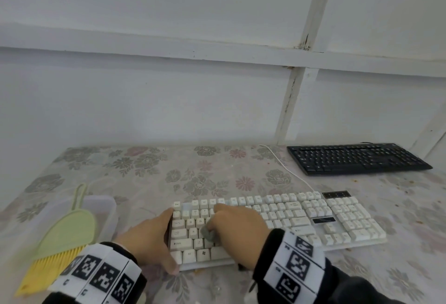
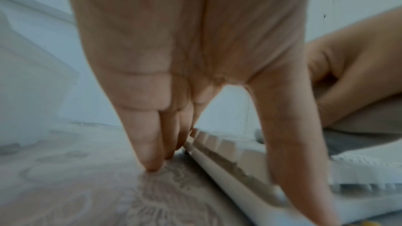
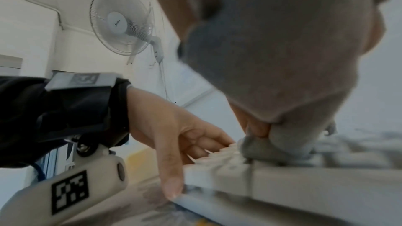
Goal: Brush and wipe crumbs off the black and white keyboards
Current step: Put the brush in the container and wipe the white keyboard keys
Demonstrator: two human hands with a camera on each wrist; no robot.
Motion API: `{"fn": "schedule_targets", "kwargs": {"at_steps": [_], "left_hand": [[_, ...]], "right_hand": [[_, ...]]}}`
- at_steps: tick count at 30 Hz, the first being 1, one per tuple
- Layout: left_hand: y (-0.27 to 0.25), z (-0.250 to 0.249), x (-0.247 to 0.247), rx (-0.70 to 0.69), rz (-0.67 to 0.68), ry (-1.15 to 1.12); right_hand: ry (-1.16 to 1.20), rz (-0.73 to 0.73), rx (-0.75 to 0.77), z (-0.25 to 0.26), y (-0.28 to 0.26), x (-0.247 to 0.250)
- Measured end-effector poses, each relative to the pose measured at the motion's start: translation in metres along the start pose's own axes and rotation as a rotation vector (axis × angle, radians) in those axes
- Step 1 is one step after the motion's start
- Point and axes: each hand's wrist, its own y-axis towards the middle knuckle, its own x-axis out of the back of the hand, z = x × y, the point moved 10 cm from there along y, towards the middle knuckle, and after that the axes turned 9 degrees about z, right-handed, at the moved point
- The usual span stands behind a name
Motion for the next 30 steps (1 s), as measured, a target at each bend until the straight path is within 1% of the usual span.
{"fn": "schedule_targets", "kwargs": {"at_steps": [2, 5, 7, 8, 10, 13, 16, 18, 21, 25, 28, 30], "left_hand": [[0.0, 0.0, -0.001, -0.002, 0.006, -0.006], [0.0, 0.001, -0.002, 0.002, 0.016, -0.017], [0.0, 0.002, -0.003, 0.01, 0.021, -0.02], [0.0, 0.002, -0.003, 0.011, 0.022, -0.018], [0.0, 0.001, -0.002, 0.014, 0.018, -0.014], [0.001, 0.001, 0.0, 0.015, 0.002, -0.004], [0.001, 0.002, 0.0, 0.009, -0.021, -0.016], [0.001, 0.001, 0.001, 0.003, -0.029, -0.016], [0.0, 0.0, 0.001, 0.012, -0.007, 0.003], [0.0, 0.004, -0.002, 0.045, 0.016, -0.001], [-0.001, 0.003, -0.003, 0.047, 0.018, 0.0], [-0.001, 0.003, -0.003, 0.055, 0.023, 0.006]], "right_hand": [[-0.012, -0.006, -0.026, -0.019, -0.008, 0.001], [-0.049, 0.008, -0.104, -0.042, -0.016, 0.002], [-0.071, -0.001, -0.155, -0.051, -0.015, 0.006], [-0.068, -0.015, -0.155, -0.049, -0.013, 0.009], [-0.012, -0.038, -0.099, -0.034, -0.008, 0.015], [0.091, -0.046, 0.054, 0.013, 0.006, 0.018], [0.001, -0.038, 0.12, 0.052, 0.02, 0.008], [-0.05, -0.042, 0.104, 0.055, 0.021, 0.0], [-0.099, -0.036, 0.096, 0.035, 0.014, -0.008], [0.042, -0.021, -0.039, -0.021, -0.005, -0.002], [-0.024, -0.019, -0.137, -0.05, -0.015, 0.007], [-0.033, -0.02, -0.135, -0.056, -0.018, 0.012]]}}
